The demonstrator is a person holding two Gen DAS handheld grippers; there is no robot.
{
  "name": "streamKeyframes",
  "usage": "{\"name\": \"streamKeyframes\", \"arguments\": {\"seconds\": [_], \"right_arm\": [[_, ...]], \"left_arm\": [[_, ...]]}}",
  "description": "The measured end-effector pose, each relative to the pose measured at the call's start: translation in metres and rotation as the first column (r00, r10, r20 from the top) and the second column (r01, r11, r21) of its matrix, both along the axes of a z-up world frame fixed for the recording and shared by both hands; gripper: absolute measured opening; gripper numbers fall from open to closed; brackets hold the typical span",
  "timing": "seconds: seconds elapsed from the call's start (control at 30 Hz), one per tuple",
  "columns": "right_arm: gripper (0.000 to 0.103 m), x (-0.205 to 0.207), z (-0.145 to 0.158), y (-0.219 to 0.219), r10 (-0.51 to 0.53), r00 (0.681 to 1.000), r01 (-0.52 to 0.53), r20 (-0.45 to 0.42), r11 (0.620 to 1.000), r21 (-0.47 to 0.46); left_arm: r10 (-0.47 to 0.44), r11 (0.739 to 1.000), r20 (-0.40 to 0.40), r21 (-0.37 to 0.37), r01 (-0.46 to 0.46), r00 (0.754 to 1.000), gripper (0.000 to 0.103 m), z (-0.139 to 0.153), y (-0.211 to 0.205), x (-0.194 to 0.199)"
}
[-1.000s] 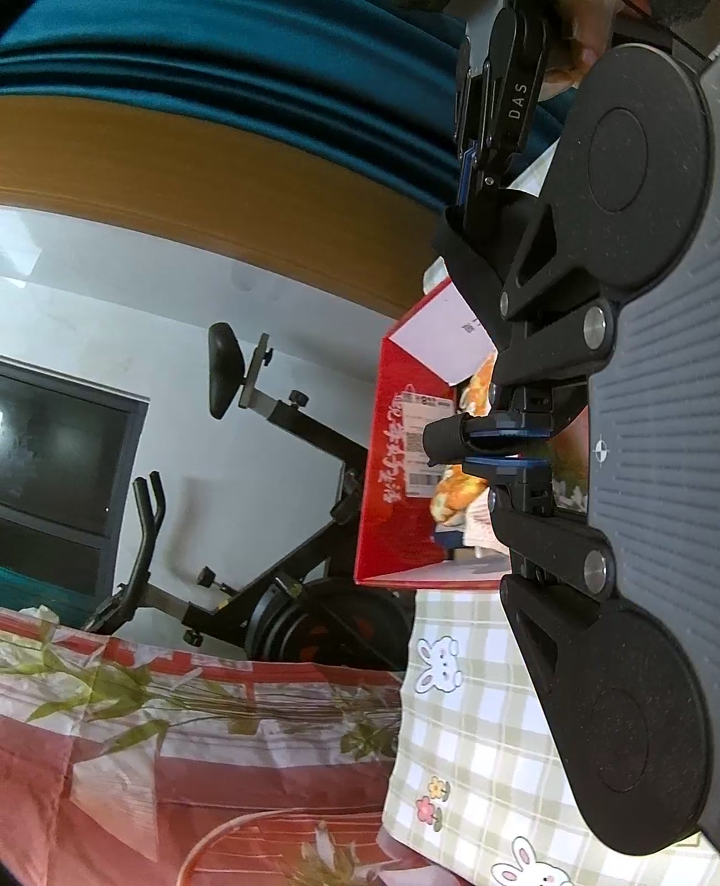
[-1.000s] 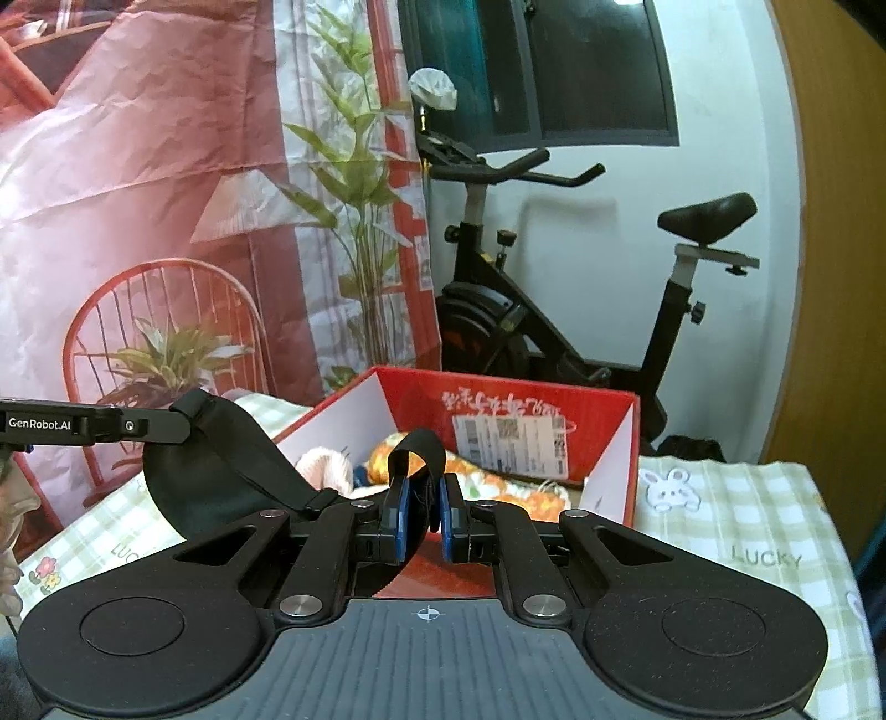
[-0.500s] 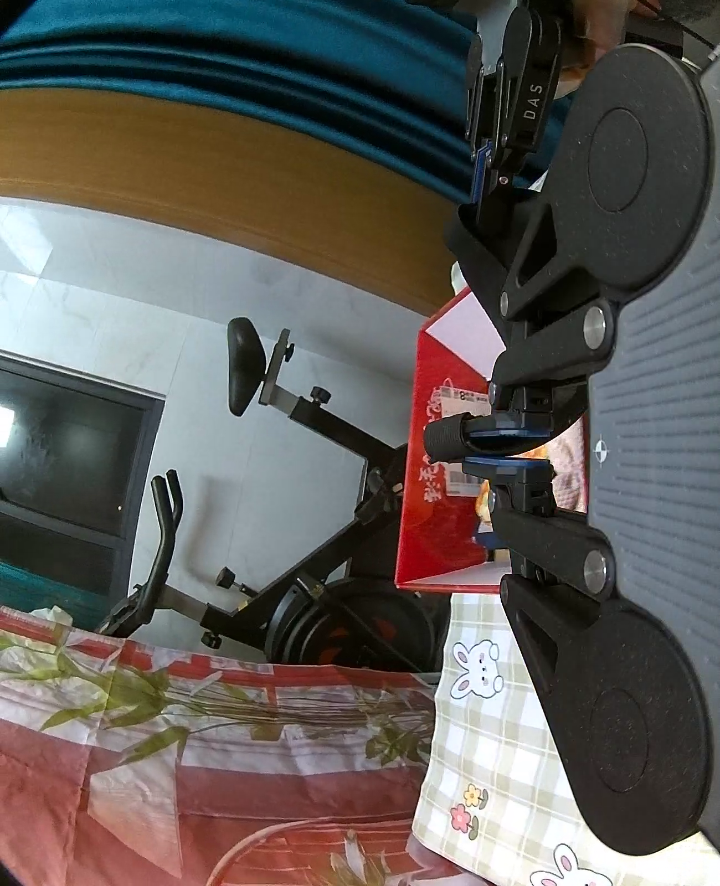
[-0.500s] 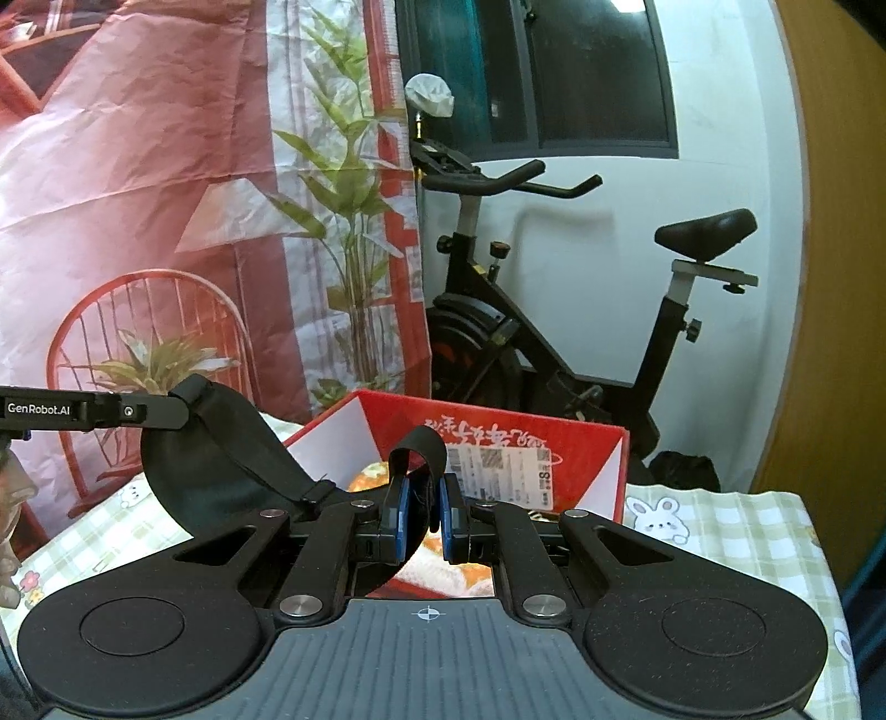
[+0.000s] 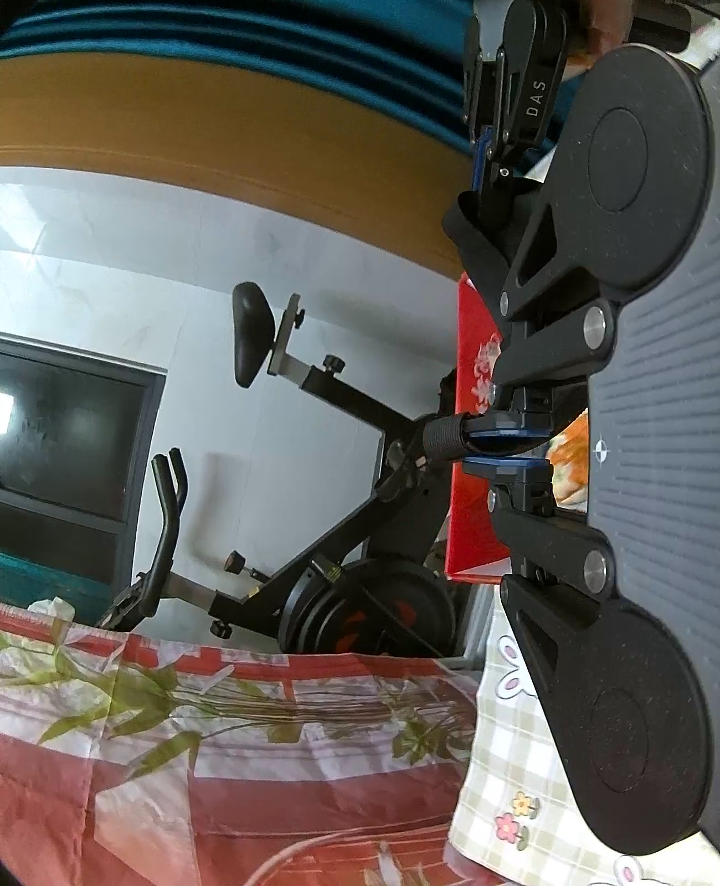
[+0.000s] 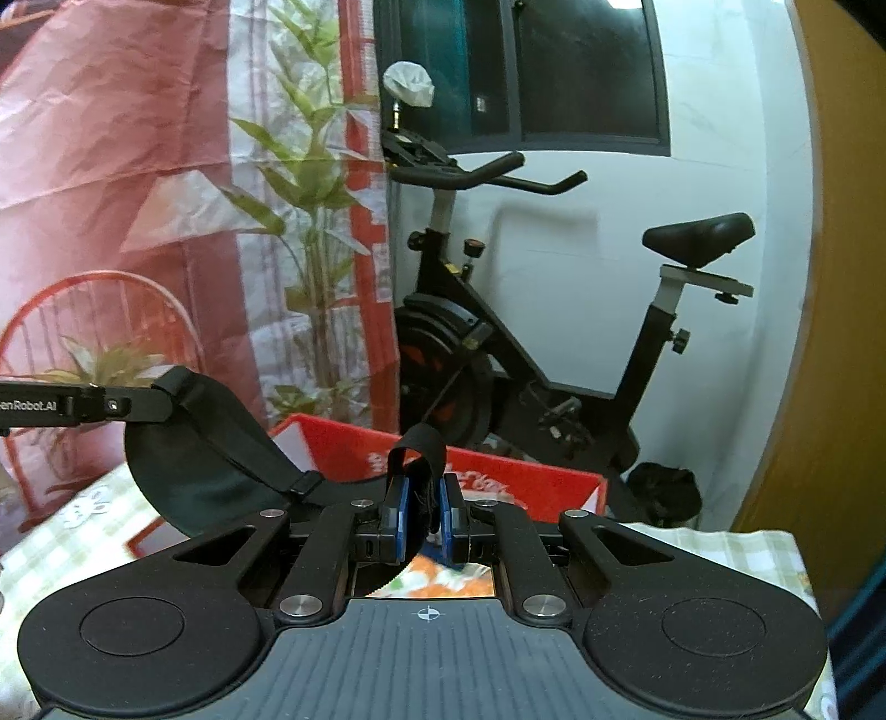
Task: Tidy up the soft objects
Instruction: 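Lift the black strap with both grippers and carry it over the box, then lower the strap into the box and open both grippers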
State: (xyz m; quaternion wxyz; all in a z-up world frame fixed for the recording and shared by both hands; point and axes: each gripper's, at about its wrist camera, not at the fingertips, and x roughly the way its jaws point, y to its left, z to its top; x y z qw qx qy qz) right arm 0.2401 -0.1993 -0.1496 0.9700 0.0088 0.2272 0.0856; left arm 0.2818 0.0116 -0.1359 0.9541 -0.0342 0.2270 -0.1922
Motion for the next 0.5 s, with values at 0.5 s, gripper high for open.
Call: {"name": "streamKeyframes", "arguments": {"seconds": [0.5], "right_arm": [[0.01, 0.063, -0.057, 0.018, 0.021, 0.983, -0.033, -0.185, 0.997, -0.066]], "left_arm": [[-0.061, 0.985, -0.148, 0.151, 0.084, 0.987, 0.008, -0.046, -0.034, 0.053]]}}
